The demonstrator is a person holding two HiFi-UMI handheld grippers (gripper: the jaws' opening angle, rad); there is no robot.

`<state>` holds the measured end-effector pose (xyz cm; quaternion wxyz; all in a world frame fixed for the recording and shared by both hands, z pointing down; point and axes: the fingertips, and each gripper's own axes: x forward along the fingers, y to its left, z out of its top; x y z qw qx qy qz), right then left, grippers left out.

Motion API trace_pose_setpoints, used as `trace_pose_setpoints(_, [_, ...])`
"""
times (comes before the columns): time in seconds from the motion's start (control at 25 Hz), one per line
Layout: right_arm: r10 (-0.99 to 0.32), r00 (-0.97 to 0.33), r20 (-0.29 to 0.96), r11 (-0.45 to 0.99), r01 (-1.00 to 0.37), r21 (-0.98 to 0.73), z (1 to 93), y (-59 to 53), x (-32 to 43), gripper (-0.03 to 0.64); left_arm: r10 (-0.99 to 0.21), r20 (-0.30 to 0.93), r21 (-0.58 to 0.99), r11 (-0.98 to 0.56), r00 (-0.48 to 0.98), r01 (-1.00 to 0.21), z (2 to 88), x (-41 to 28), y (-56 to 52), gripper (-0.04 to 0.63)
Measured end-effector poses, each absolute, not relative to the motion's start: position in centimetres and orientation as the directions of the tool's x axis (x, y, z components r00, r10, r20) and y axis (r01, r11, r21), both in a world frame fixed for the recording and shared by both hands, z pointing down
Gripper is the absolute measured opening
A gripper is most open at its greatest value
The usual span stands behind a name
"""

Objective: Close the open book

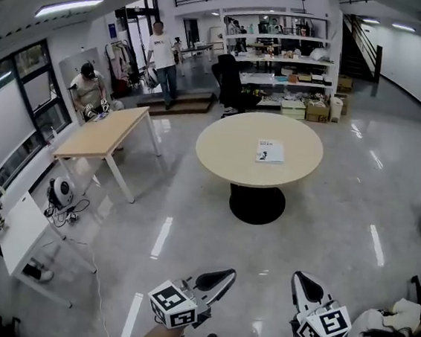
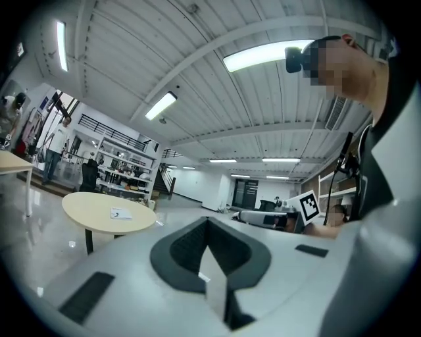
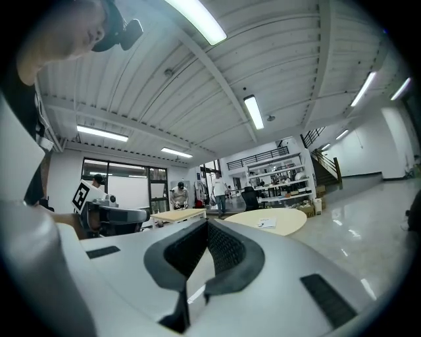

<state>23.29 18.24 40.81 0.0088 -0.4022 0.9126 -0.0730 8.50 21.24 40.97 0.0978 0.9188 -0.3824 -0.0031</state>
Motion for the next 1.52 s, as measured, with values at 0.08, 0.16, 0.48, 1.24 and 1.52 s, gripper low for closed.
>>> trace_pose_setpoints(0.08, [-0.733, -0.68, 0.034, 0.669, -0.729, -0.143, 40.4, 19.7, 23.2, -0.002, -0.703, 0.075, 0.183, -0.688, 0.708, -0.702, 40.9, 8.6, 23.0, -0.017])
trace_pose_setpoints(0.16, [-0.73, -0.683, 0.027, 0.673, -0.725, -0.144, 40.2, 20.9, 22.7, -0.002, -0.701, 0.08, 0.181, -0.689, 0.709, -0.702, 41.1, 8.4, 24.5, -0.017])
trace_pose_setpoints(0.48, [-0.751, -0.659, 0.031, 0.649, -0.747, -0.144, 40.9, 27.9, 19.2, 0.0, -0.704, 0.07, 0.196, -0.685, 0.707, -0.701, 42.5, 4.2, 31.5, -0.017])
trace_pose_setpoints(1.24, [-0.781, -0.625, 0.008, 0.615, -0.771, -0.163, 39.1, 32.8, 19.0, -0.002, -0.705, 0.033, 0.181, -0.693, 0.709, -0.698, 40.6, 3.2, 37.4, -0.017])
trace_pose_setpoints(1.52, [-0.777, -0.63, 0.001, 0.623, -0.768, -0.15, 38.9, 33.6, 20.7, -0.002, -0.699, 0.041, 0.177, -0.698, 0.714, -0.694, 40.5, 5.6, 38.1, -0.017])
